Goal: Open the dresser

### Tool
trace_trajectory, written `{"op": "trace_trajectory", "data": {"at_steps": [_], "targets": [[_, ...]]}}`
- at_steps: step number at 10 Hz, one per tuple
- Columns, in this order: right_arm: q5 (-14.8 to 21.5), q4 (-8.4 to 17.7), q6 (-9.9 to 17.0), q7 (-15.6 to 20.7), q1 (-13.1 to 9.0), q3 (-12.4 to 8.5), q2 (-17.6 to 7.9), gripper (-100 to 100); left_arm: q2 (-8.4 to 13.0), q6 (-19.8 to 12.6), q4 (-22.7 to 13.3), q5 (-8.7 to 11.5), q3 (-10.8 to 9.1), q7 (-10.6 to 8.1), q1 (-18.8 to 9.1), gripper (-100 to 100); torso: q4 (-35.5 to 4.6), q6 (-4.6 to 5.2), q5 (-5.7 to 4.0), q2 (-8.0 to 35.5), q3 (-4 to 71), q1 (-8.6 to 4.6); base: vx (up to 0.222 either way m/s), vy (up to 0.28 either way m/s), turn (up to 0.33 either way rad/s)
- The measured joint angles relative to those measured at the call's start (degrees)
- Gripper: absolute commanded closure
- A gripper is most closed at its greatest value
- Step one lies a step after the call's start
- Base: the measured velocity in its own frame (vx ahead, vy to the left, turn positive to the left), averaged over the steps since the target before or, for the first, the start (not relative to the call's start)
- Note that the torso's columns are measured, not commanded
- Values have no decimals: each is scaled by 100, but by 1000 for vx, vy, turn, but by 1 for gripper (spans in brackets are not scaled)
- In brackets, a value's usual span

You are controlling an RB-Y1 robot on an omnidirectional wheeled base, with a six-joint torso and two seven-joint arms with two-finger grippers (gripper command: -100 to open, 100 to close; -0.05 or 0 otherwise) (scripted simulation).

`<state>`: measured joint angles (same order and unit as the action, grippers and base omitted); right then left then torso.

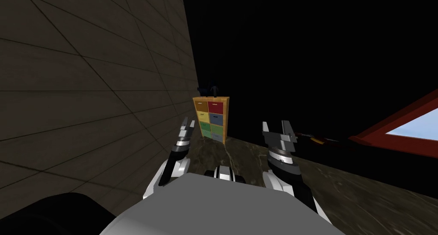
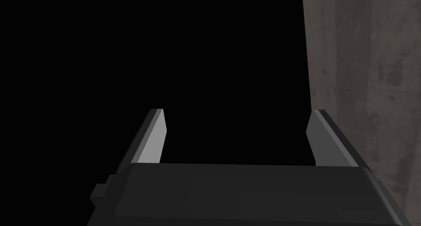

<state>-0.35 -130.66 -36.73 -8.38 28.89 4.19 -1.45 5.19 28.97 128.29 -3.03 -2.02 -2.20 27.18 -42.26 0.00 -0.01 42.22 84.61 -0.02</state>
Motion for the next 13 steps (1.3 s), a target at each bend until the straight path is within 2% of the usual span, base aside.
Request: {"op": "trace_trajectory", "data": {"at_steps": [3,6,8,13], "targets": [[0,0,0,0,0,0,0,0,292,7,-405,7,-37,-1,-129,-100,-1,0,0,3,-2,-1,102,-10,-31],[0,0,0,0,0,0,0,0,365,16,-860,-55,41,82,-288,-100,-3,0,0,9,-5,1,106,-15,-34],[0,0,0,0,0,0,0,0,443,-64,-1097,-48,11,75,-403,-100,-1,0,2,3,-2,7,112,0,-32],[0,0,0,0,0,0,0,0,364,-59,-1715,-112,85,157,-563,-100,-2,0,0,4,-2,-2,88,-3,-29]]}}
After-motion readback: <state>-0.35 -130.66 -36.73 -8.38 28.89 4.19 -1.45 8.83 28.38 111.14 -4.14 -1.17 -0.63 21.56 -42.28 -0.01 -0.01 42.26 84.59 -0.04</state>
